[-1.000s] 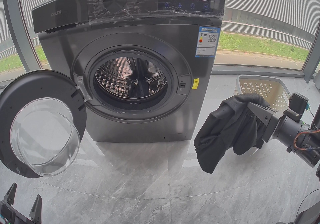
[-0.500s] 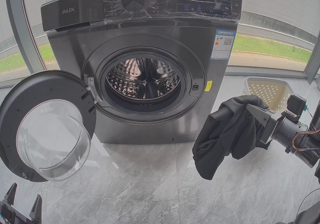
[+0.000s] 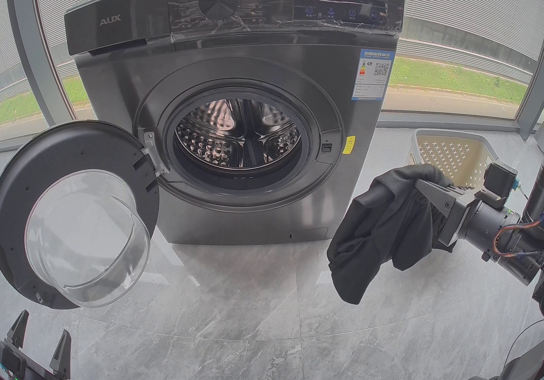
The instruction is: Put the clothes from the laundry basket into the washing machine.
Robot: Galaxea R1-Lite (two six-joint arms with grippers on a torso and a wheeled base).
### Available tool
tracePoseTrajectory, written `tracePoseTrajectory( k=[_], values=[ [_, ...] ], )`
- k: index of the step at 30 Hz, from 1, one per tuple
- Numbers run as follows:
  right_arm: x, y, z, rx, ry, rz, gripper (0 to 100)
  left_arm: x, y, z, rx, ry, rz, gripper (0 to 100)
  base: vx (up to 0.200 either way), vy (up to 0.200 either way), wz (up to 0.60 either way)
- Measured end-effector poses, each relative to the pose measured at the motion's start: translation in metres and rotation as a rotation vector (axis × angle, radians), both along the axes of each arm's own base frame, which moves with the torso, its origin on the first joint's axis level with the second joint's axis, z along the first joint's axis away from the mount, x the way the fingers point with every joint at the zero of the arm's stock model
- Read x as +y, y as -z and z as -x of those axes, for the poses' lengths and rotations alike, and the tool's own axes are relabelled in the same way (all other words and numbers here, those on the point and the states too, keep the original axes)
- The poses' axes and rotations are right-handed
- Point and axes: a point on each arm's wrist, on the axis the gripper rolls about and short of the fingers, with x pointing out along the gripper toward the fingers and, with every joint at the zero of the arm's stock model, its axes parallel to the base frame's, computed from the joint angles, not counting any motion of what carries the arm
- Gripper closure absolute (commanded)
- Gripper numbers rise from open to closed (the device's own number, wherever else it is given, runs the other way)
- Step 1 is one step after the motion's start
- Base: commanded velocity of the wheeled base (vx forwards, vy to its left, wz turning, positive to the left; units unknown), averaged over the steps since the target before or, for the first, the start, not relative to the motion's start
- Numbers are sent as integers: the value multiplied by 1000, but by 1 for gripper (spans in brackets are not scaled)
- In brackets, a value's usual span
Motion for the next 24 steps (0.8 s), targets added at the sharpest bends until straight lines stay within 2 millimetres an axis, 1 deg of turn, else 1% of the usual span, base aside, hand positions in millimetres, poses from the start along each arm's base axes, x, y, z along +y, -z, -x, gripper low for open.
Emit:
tracePoseTrajectory(
  k=[6, 12, 17, 24],
  values=[
    [0, 1, 0, 2, -2, 2, 100, 0, 0, 0, 0, 2, 0, 0, 0, 0, 0],
    [1, 1, 1, 3, -9, 4, 100, 0, 0, 0, 0, 1, 1, 0, 200, 0, 0],
    [6, -1, 2, -2, -28, -2, 100, 0, 0, 0, 0, 1, 1, 0, 0, 0, 0],
    [10, 3, 0, 15, -41, 4, 100, 0, 0, 0, 0, 1, 1, 0, 0, 0, 0]
  ],
)
